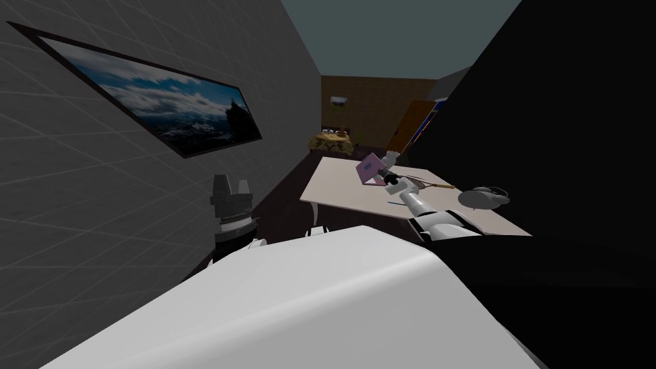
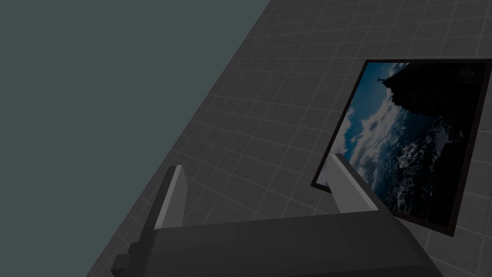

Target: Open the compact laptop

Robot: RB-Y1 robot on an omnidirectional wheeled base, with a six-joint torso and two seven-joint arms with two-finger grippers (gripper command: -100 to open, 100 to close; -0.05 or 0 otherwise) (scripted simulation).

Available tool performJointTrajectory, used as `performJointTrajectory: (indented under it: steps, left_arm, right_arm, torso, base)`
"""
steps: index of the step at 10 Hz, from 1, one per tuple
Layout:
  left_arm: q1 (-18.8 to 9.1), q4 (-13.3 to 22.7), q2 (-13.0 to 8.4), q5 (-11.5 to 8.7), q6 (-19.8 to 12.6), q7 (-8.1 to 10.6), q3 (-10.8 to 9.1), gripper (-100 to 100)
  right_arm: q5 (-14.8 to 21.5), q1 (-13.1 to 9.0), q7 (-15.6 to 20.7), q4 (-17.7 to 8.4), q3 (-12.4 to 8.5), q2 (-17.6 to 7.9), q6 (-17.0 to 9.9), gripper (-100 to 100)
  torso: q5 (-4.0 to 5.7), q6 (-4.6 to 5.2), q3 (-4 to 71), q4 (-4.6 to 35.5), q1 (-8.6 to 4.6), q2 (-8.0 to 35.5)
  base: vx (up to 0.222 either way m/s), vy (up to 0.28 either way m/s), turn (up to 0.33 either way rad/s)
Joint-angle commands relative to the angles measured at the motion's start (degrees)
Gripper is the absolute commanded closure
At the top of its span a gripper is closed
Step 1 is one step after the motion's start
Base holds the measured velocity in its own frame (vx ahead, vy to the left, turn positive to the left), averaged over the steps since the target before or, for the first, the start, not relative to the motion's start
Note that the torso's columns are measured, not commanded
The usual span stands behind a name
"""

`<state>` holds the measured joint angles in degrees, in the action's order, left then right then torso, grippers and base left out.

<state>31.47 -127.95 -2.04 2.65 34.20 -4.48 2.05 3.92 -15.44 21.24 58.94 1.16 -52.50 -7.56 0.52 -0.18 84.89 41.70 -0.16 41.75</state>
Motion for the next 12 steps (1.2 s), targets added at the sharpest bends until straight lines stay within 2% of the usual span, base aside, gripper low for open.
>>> performJointTrajectory:
  steps: [1, 6, 8, 9, 10, 11, 12]
  left_arm:
    - [0.00, 0.00, 0.00, 0.00, 0.00, 0.00, 0.00, 0]
    - [0.00, 0.00, 0.00, 0.00, 0.00, 0.00, 0.00, 0]
    - [0.00, 0.00, 0.00, 0.00, 0.00, 0.00, 0.00, 0]
    - [0.00, 0.00, 0.00, 0.00, 0.00, 0.00, 0.00, 0]
    - [0.00, 0.00, -0.01, 0.00, 0.00, 0.00, -0.01, 0]
    - [0.00, 0.00, -0.01, 0.00, 0.00, 0.00, -0.01, 0]
    - [0.00, 0.00, -0.01, 0.00, 0.00, 0.00, -0.01, 0]
  right_arm:
    - [-0.70, 0.35, -0.84, -2.20, 0.42, 1.38, 1.61, 100]
    - [-4.15, 3.74, -5.67, -4.87, -1.91, 4.46, 6.69, 100]
    - [-4.14, 2.86, -5.67, -4.43, -2.37, 3.47, 6.49, 100]
    - [-4.74, 2.98, -6.67, -6.03, -3.33, 6.33, 8.73, 100]
    - [-5.05, 3.07, -7.14, -6.77, -3.73, 7.95, 9.77, 100]
    - [-5.35, 3.16, -7.61, -7.50, -4.14, 9.42, 10.81, 100]
    - [-5.35, 3.16, -7.61, -7.50, -4.14, 9.44, 10.81, 100]
  torso:
    - [-0.10, -0.10, 0.03, 0.05, 0.07, -0.04]
    - [0.27, -0.18, 0.17, -0.18, -0.38, -0.32]
    - [0.25, -0.19, 0.14, -0.17, -0.24, -0.27]
    - [-0.08, -0.17, 0.11, 0.06, -0.06, -0.17]
    - [-0.02, -0.27, 0.03, 0.06, -0.13, -0.08]
    - [0.03, -0.35, 0.04, 0.06, -0.21, -0.09]
    - [0.06, -0.34, 0.12, -0.01, -0.20, -0.23]
  base:
    - [0.001, -0.016, 0.007]
    - [-0.004, -0.071, 0.035]
    - [-0.005, -0.033, -0.024]
    - [-0.010, -0.087, -0.041]
    - [-0.011, -0.138, 0.009]
    - [-0.004, -0.129, 0.028]
    - [-0.001, -0.076, 0.018]
